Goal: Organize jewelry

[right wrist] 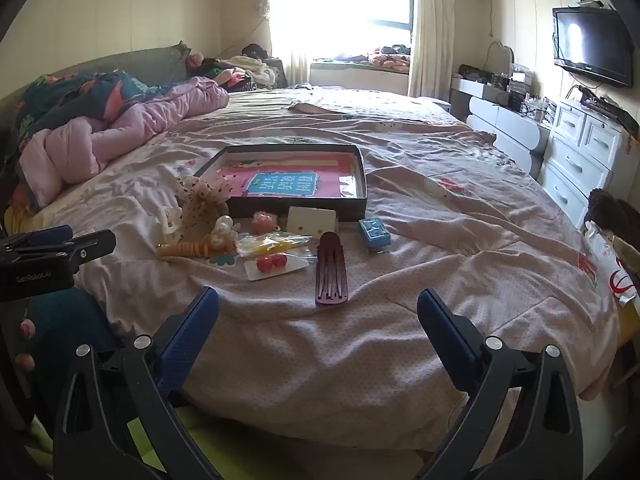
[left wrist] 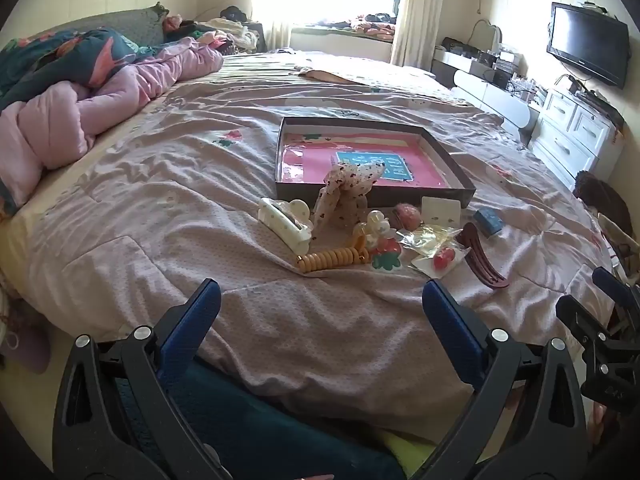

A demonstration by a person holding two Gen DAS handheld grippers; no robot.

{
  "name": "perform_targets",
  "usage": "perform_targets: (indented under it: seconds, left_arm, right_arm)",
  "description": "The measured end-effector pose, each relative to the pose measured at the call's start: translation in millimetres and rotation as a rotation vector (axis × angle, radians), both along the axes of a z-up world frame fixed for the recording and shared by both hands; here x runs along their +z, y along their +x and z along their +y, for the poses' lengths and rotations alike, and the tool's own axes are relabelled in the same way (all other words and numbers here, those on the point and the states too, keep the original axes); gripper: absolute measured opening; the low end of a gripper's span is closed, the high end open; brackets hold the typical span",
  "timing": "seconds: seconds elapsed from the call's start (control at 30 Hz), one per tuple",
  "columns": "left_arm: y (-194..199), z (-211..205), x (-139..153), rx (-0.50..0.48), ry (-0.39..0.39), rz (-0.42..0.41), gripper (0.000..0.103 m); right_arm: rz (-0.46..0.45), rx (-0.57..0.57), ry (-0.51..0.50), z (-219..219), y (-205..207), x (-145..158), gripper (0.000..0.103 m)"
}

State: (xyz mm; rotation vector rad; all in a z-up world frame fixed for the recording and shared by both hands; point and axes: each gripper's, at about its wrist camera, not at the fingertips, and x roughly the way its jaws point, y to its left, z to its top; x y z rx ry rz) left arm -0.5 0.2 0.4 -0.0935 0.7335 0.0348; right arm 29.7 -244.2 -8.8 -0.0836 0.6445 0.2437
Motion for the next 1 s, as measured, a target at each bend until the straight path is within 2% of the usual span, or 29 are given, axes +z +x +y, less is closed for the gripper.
perform_targets:
  seconds: [1.0]
  left_arm:
    - [-5, -10, 2, -0.006, -0.021, 0.005, 0.093]
  right_arm:
    - [-0.004, 0.003, 0.000, 2, -1, 0, 0.097]
